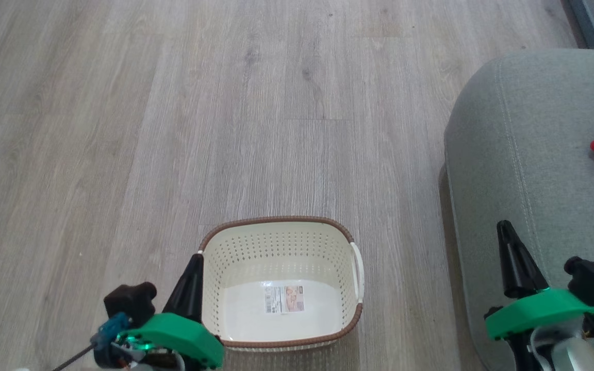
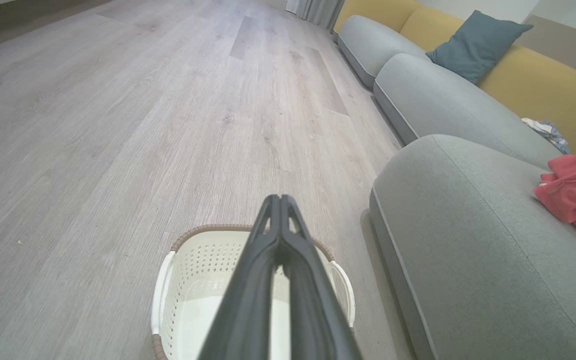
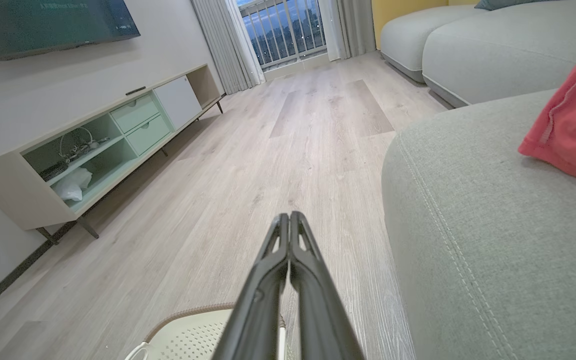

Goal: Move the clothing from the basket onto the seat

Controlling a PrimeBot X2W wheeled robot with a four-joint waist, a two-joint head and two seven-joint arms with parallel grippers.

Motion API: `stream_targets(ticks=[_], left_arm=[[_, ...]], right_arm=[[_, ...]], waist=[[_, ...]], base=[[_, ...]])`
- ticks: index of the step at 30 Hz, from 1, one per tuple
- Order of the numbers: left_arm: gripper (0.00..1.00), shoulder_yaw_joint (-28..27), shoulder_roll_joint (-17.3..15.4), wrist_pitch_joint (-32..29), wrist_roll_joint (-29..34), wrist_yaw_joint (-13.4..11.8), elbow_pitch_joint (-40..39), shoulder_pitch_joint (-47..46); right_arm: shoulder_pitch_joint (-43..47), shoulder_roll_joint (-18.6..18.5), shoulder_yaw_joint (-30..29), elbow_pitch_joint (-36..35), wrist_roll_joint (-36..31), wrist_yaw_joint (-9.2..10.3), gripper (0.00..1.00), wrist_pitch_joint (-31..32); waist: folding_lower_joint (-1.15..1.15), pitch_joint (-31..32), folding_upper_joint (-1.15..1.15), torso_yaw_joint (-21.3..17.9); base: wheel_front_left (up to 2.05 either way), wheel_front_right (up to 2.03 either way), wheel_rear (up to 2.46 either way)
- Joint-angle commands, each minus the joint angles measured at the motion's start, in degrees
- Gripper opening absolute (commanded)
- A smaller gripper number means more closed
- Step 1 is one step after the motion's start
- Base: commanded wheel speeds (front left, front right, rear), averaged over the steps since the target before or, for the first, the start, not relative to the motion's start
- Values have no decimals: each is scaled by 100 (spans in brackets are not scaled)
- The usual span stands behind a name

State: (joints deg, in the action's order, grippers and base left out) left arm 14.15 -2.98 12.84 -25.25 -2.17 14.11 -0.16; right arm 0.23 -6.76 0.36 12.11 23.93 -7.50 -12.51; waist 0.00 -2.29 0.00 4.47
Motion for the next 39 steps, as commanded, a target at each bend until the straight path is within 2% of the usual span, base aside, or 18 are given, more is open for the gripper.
stream_targets(ticks=[1,39], left_arm=[[0,-128,-47,-34,-201,38,-153,-281],[0,-650,-128,-571,-2531,356,-108,-383]], right_arm=[[-247,3,-51,-154,209,0,0,60],[-379,116,-244,-38,2486,0,0,668]], waist=[[0,4,0,-8],[0,74,0,-158]], base=[[0,0,0],[0,0,0]])
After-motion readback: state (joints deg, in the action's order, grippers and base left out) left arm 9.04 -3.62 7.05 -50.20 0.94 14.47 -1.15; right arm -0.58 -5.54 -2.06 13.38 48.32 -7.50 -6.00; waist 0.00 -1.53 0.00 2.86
